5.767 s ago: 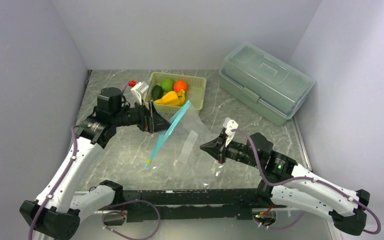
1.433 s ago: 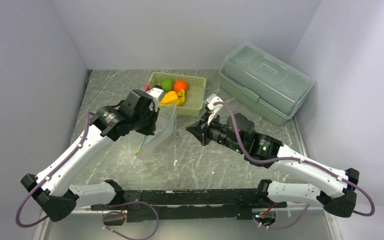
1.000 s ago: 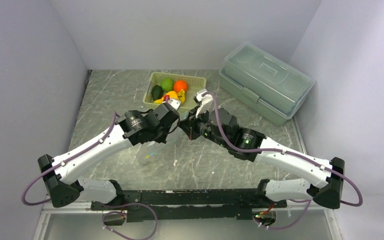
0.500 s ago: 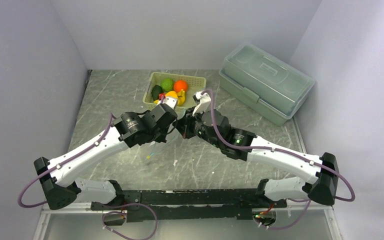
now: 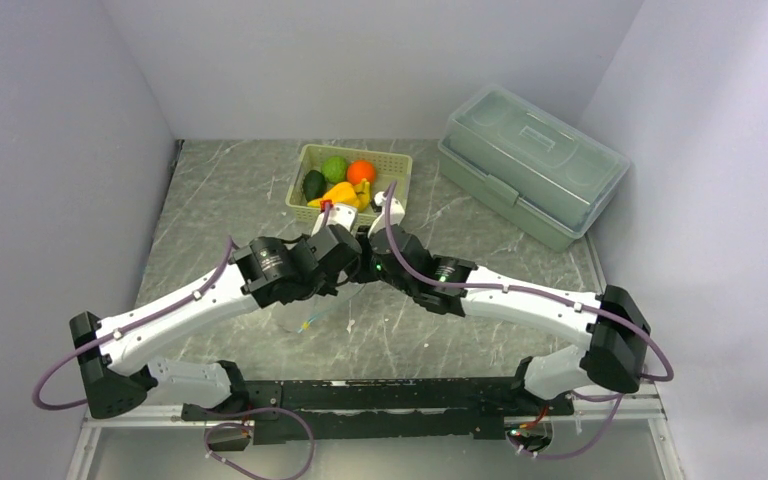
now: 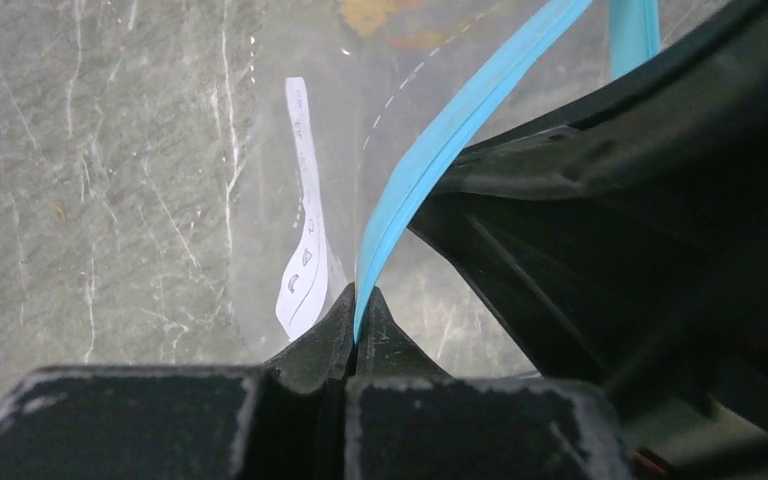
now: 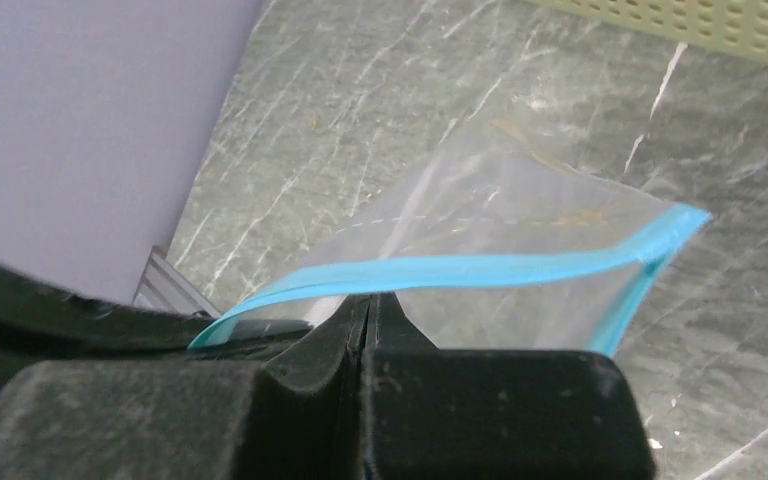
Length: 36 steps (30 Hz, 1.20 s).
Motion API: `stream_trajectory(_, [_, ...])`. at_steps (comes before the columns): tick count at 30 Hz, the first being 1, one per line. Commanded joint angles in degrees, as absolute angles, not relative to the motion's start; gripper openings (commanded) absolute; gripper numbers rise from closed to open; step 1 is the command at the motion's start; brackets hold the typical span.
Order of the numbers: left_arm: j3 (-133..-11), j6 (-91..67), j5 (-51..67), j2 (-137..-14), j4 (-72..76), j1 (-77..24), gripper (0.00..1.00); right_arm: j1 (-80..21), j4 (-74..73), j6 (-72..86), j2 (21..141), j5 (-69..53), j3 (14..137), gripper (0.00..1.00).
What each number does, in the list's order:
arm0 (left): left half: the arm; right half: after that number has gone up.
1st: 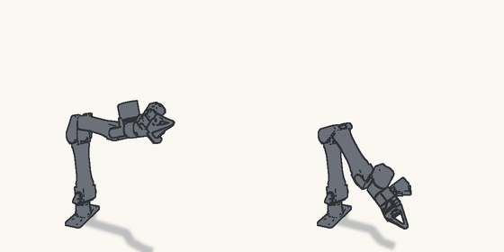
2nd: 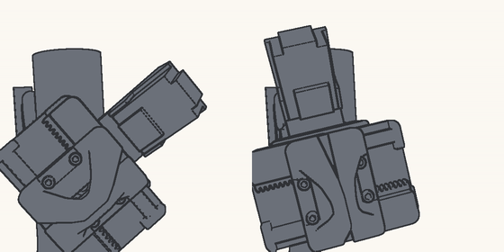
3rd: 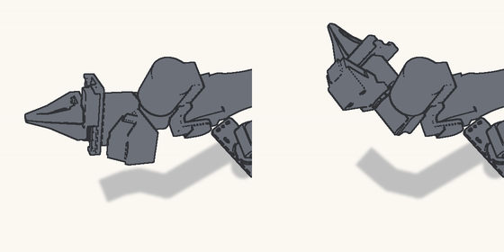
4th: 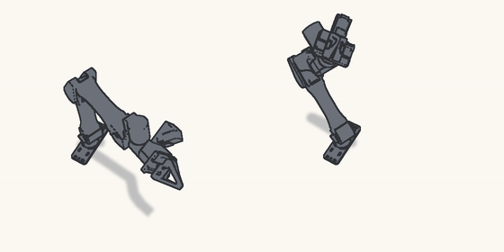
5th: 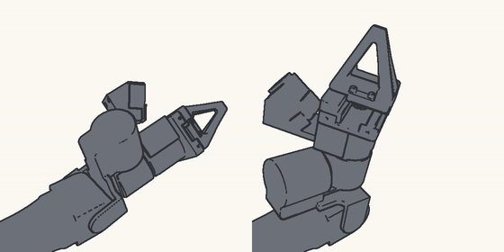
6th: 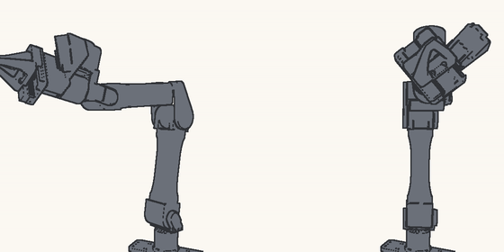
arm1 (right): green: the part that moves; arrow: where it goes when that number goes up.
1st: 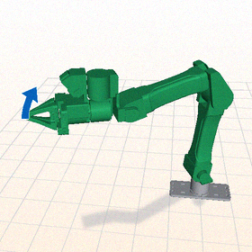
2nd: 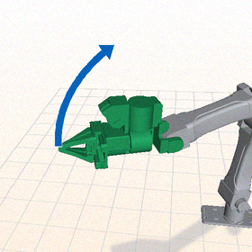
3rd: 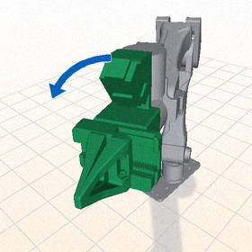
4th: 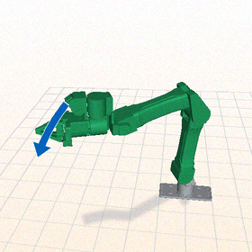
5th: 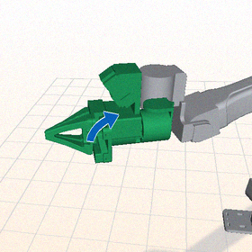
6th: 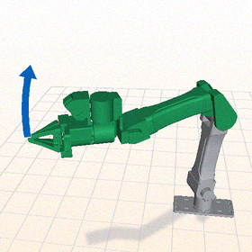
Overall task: Place the food in the zip-top bag and seal the zipper
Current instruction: Open the zipper of the food storage bag.
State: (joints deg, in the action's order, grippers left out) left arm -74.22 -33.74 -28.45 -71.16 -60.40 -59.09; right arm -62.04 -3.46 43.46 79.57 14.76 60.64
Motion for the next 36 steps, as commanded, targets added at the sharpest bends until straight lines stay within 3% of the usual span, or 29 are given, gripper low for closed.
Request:
stream_trajectory(1, [-74.36,-38.54,-35.34,-71.33,-60.28,-61.68,0.00,-62.23,-4.47,49.55,79.72,17.37,60.87,0.00])
stream_trajectory(6, [-74.06,-40.36,-38.22,-71.78,-60.17,-63.97,0.00,-62.23,-4.65,55.41,79.10,18.99,57.43,0.00])
stream_trajectory(10, [-74.13,-41.02,-39.66,-72.48,-60.38,-64.89,0.00,-62.23,-3.96,57.17,77.91,20.42,55.07,0.06])
stream_trajectory(11, [-74.22,-40.96,-39.86,-72.63,-60.36,-65.06,0.00,-62.23,-4.22,57.36,77.78,20.74,54.95,0.12])
stream_trajectory(13, [-74.47,-40.81,-39.91,-72.81,-60.36,-65.28,0.00,-62.23,-5.58,57.97,77.74,21.57,55.17,0.34])
stream_trajectory(16, [-74.78,-40.83,-40.22,-72.82,-60.47,-65.54,0.00,-62.23,-6.04,58.00,77.55,22.05,54.92,0.59])
stream_trajectory(23, [-74.47,-41.26,-40.54,-71.95,-60.83,-65.74,0.00,-62.23,-4.09,59.46,77.03,21.01,52.56,0.97])
stream_trajectory(36, [-72.88,-39.67,-40.66,-67.33,-57.04,-66.09,0.00,-62.23,0.26,62.97,77.64,19.13,49.65,1.00])
